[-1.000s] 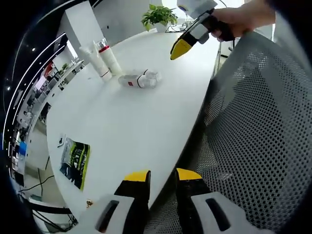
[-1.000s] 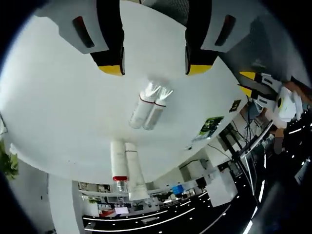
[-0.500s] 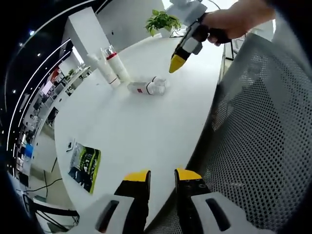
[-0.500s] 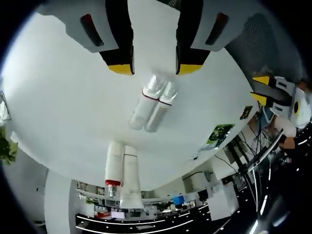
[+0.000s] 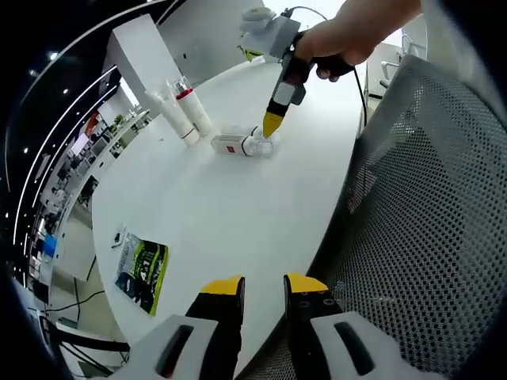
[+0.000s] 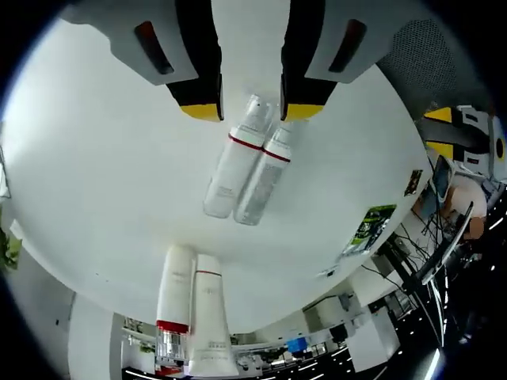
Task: Arrange the skincare products in the storage area until every visible bottle or jar stands upright without overlapping.
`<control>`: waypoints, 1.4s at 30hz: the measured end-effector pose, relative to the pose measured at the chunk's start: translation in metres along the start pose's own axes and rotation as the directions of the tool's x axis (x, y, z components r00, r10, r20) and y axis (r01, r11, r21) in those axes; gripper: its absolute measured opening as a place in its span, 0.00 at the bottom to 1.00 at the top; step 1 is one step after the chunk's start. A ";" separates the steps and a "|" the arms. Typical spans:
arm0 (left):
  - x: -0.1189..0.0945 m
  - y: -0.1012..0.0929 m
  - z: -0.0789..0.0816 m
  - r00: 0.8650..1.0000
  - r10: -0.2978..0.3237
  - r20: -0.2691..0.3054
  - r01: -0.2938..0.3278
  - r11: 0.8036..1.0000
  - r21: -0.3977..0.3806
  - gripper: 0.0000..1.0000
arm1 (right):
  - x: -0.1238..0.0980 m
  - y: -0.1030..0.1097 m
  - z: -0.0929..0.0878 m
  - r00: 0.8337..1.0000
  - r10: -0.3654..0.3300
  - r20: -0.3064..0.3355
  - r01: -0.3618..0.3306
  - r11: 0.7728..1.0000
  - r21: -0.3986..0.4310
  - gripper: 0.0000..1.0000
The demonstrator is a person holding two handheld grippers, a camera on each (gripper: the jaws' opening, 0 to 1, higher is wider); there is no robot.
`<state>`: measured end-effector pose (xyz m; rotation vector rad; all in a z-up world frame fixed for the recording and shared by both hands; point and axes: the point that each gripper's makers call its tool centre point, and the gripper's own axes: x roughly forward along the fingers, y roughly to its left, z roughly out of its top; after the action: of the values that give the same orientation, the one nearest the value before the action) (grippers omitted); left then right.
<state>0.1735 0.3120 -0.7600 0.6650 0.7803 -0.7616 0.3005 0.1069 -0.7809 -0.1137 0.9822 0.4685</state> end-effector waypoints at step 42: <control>-0.008 0.010 0.029 0.985 0.049 0.166 -0.038 0.997 -0.070 0.23 | -0.024 0.025 0.026 0.970 0.223 0.097 -0.225 0.974 0.013 0.16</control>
<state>0.1880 0.2983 -0.7353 0.5485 0.6323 -0.7381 0.2989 0.1288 -0.7440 0.0420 0.9113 0.6632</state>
